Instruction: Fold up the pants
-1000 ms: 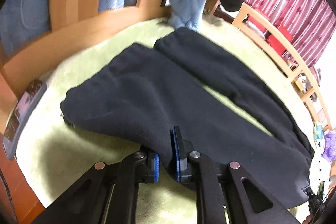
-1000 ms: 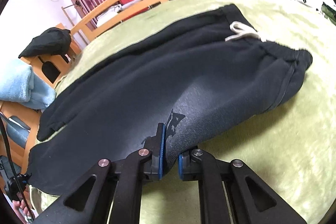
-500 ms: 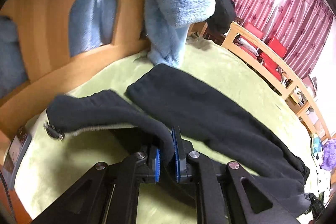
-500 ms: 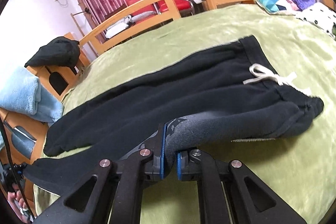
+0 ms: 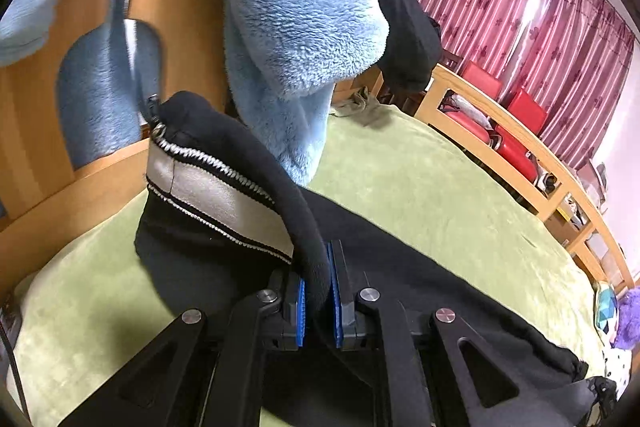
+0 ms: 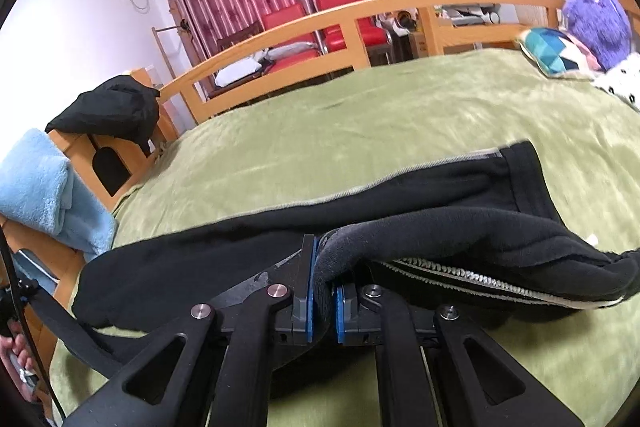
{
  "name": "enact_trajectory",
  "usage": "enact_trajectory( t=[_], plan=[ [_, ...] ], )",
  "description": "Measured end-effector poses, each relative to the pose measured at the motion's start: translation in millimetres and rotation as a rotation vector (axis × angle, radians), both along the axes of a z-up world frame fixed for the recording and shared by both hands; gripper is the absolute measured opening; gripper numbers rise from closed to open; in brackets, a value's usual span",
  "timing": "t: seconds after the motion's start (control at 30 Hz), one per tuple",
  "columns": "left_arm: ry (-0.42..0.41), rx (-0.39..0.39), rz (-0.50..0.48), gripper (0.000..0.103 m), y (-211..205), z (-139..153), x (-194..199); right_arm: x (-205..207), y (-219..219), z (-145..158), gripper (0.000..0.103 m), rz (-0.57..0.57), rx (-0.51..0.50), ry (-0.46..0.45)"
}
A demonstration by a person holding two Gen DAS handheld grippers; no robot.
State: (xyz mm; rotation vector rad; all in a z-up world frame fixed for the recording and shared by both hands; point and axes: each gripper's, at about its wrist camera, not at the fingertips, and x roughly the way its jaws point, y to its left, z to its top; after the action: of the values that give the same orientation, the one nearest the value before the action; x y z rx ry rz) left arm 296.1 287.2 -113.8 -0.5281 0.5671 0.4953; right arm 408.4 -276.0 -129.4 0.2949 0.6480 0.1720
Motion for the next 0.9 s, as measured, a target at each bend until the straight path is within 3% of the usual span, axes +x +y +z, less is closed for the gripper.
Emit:
enact_trajectory(
  t=[0.2, 0.3, 0.47, 0.53, 0.57, 0.6, 0.63, 0.77, 0.9],
  plan=[
    [-0.011, 0.010, 0.004, 0.010, 2, 5, 42, 39, 0, 7, 0.007, 0.000, 0.023, -0.015],
    [-0.020, -0.024, 0.002, 0.010, 6, 8, 67, 54, 4, 11, 0.007, 0.010, -0.001, -0.026],
    [0.043, -0.055, -0.002, 0.012, 6, -10, 101, 81, 12, 1, 0.008, 0.006, -0.033, 0.031],
    [0.089, -0.063, -0.025, 0.028, 5, -22, 110, 91, 15, -12, 0.017, 0.016, -0.056, 0.080],
    [0.124, -0.059, -0.054, 0.051, 1, -29, 115, 95, 18, -23, 0.023, 0.028, -0.073, 0.115],
    [0.152, -0.047, -0.065, 0.074, -1, -33, 117, 98, 22, -31, 0.044, 0.044, -0.090, 0.145],
    [0.189, -0.019, -0.068, 0.078, -6, -37, 118, 99, 26, -37, 0.064, 0.059, -0.104, 0.164],
    [0.268, 0.073, -0.116, 0.079, -34, -45, 106, 79, 42, -52, 0.066, 0.091, -0.199, 0.168],
    [0.312, 0.069, -0.176, 0.080, -55, -53, 82, 44, 42, -55, 0.066, 0.096, -0.176, 0.155]
  ],
)
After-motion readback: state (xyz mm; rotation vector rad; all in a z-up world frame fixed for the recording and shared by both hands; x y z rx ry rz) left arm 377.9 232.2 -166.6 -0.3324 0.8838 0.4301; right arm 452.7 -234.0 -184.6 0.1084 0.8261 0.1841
